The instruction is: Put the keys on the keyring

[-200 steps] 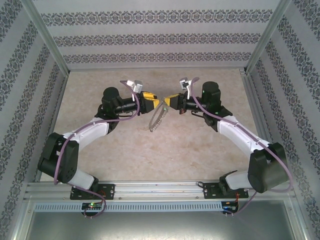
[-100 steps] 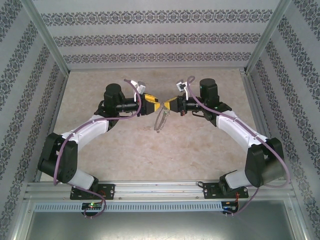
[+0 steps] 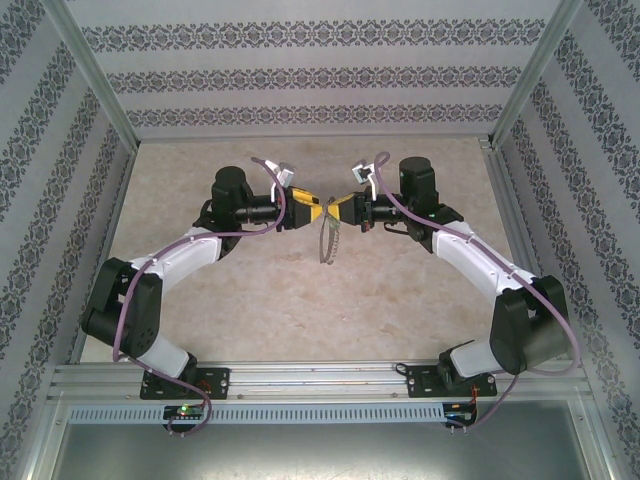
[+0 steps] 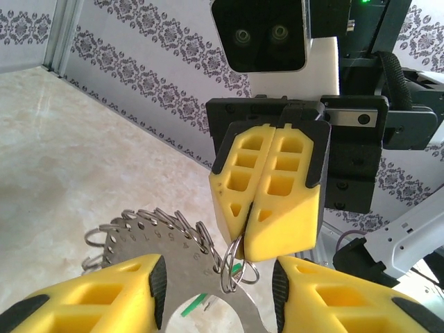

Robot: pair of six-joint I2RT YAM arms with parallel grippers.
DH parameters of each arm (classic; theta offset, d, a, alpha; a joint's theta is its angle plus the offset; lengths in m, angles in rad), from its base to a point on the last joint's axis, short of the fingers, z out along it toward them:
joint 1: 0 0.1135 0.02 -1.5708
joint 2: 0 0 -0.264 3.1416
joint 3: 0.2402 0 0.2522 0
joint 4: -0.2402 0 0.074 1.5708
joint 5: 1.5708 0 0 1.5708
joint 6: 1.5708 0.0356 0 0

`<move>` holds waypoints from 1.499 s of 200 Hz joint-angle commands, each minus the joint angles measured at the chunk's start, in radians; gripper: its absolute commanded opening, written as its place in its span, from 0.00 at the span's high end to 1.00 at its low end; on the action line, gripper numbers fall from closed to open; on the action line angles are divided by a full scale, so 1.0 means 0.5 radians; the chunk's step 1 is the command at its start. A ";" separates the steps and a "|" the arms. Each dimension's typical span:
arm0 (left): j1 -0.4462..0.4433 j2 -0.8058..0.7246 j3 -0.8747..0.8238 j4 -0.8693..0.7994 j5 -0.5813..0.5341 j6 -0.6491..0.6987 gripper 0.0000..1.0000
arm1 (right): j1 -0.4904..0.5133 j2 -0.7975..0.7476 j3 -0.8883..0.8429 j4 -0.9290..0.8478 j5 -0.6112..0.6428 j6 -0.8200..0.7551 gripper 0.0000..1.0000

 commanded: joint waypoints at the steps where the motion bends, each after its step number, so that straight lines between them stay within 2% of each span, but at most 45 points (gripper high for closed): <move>1: 0.014 0.021 0.044 0.123 0.065 -0.041 0.55 | 0.010 -0.006 0.049 0.095 -0.070 -0.014 1.00; 189: -0.057 0.119 0.067 0.272 0.122 -0.137 0.62 | 0.022 0.050 0.093 0.120 -0.049 0.007 1.00; 211: -0.060 0.129 0.082 0.276 0.128 -0.142 0.66 | 0.019 0.051 0.094 0.114 -0.045 0.002 1.00; 247: -0.060 0.144 0.081 0.320 0.137 -0.166 0.83 | 0.015 0.054 0.098 0.108 -0.049 -0.001 1.00; 300: -0.060 0.136 0.061 0.414 0.134 -0.213 0.83 | 0.010 0.055 0.098 0.098 -0.052 -0.013 1.00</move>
